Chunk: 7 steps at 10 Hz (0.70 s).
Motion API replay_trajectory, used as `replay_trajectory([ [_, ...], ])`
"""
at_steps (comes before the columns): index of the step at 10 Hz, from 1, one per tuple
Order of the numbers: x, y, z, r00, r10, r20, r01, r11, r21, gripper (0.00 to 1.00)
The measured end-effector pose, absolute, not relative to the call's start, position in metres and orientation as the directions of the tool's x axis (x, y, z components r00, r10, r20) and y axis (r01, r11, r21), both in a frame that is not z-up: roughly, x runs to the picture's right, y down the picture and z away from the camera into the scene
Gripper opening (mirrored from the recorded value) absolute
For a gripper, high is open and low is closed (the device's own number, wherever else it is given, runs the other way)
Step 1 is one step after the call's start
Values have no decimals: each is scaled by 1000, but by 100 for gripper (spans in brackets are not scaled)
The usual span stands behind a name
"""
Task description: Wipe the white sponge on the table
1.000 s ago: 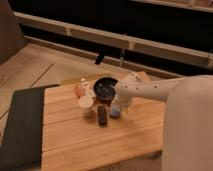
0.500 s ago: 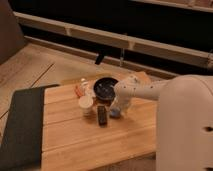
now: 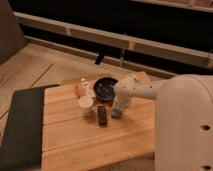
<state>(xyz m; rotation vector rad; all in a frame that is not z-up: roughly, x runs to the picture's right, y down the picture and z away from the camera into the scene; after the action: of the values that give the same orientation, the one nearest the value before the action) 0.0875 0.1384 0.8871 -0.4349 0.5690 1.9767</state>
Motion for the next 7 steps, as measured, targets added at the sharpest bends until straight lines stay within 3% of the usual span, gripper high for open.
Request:
replay_trajectory([
  [3, 83, 144, 871, -437, 721, -537, -897, -390, 206, 0],
  [7, 139, 155, 856, -502, 693, -518, -865, -382, 326, 0],
])
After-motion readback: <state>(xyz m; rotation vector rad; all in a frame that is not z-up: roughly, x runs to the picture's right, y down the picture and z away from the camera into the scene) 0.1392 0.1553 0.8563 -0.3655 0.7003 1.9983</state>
